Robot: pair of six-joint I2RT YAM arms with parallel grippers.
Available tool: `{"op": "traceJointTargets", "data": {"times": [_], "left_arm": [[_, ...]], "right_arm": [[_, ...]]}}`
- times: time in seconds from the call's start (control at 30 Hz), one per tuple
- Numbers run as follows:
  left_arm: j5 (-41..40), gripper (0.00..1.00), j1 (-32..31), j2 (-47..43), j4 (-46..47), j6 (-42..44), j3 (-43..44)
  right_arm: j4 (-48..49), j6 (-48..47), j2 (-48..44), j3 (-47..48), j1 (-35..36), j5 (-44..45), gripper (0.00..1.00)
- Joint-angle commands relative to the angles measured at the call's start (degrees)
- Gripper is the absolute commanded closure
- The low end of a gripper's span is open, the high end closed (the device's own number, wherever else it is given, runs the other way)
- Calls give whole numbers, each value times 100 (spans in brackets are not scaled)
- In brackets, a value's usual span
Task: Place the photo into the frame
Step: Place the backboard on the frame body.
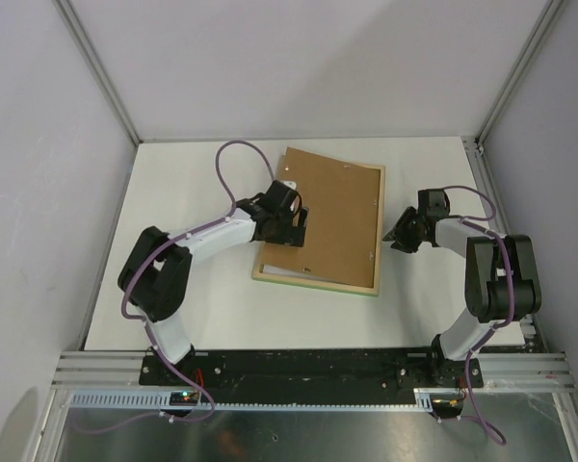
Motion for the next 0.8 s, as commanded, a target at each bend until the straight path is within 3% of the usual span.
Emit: {"op": "traceJointTargets", "data": {"times": [0.0,0.2,0.77], "left_arm": [[-883,2,-299,148,-145,400,387],[-1109,0,-350,155,-245,427,365],[-55,0,-95,-265,-160,466,401]], "right_arm": [[87,-107,-85,144,-2,-141,60],[79,-126,-153,146,-26,-161,59],[24,-178,-220,148,-60,-201,56]]}}
